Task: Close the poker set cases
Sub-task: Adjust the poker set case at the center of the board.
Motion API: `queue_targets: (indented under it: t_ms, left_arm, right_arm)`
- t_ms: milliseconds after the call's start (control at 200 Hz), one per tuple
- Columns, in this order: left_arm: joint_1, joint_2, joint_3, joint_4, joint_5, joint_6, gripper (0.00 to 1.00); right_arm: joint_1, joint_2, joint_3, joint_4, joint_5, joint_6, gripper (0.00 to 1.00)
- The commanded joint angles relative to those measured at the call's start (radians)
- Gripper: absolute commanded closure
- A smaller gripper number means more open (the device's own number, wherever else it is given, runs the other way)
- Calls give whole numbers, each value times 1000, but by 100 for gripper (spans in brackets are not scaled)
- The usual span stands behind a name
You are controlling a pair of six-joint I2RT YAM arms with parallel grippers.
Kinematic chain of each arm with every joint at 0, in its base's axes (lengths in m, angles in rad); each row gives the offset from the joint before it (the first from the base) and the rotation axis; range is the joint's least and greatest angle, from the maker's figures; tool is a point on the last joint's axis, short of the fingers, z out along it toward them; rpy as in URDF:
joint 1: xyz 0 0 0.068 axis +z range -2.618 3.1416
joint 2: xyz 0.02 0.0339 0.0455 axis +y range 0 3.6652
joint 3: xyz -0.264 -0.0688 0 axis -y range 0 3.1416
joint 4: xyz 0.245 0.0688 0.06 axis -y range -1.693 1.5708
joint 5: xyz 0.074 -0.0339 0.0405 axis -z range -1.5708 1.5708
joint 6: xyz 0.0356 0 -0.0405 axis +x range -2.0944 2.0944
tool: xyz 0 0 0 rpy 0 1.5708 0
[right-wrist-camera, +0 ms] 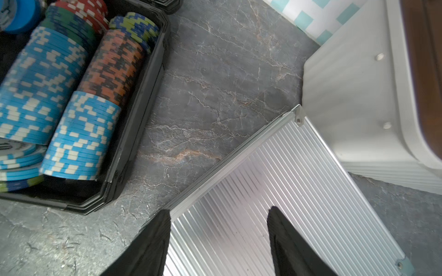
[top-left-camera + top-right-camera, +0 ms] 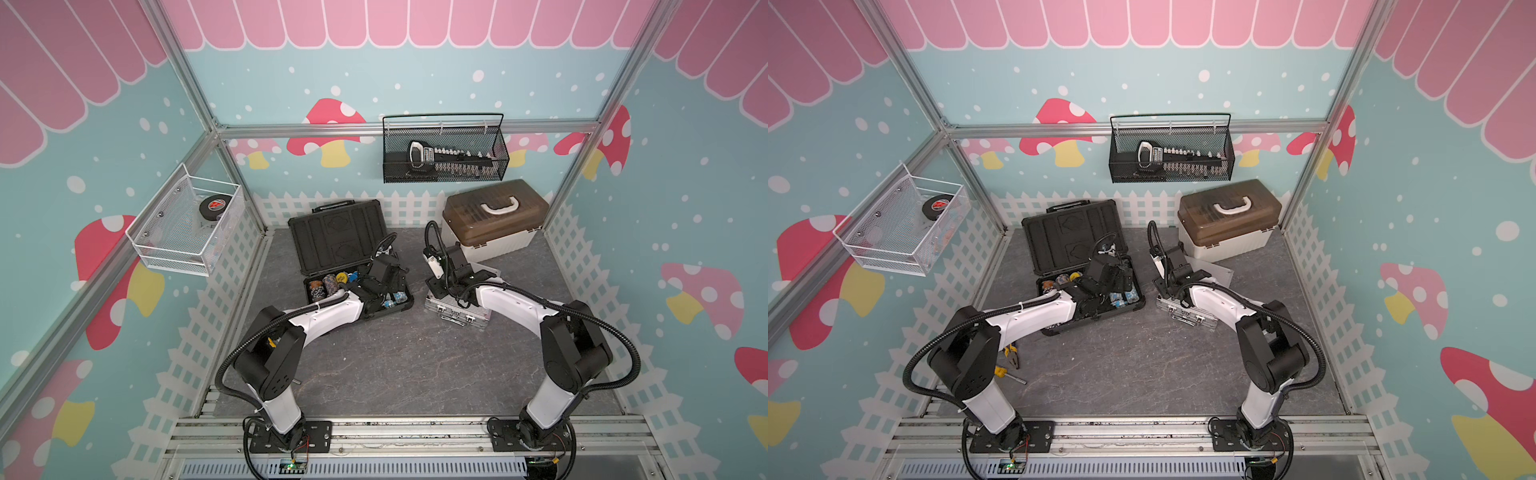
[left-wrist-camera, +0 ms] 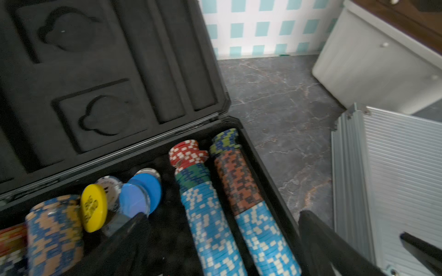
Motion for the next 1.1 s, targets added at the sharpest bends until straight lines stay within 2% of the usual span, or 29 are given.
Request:
queue_targets:
  t_ms: [0,185,510,815,1096]
  left_arm:
    - [28,-46,-34,-69,-73,-103,2]
    - [57,-99,-94,-46,-96,-135,2]
    - [102,-163,-162,-31,-115,-158,2]
    - [122,-179,-187,-26,-124,-162,2]
    - [132,-187,-204,-27,-133,-161,2]
  right_arm:
    - [37,50,77,-102,78,44,34]
    - [84,140,167,-183,126,79,32]
    - [88,236,233,-303,235,127,29]
    - [89,232,184,-402,416,139,26]
    - [62,186,94,-413,472,146,23]
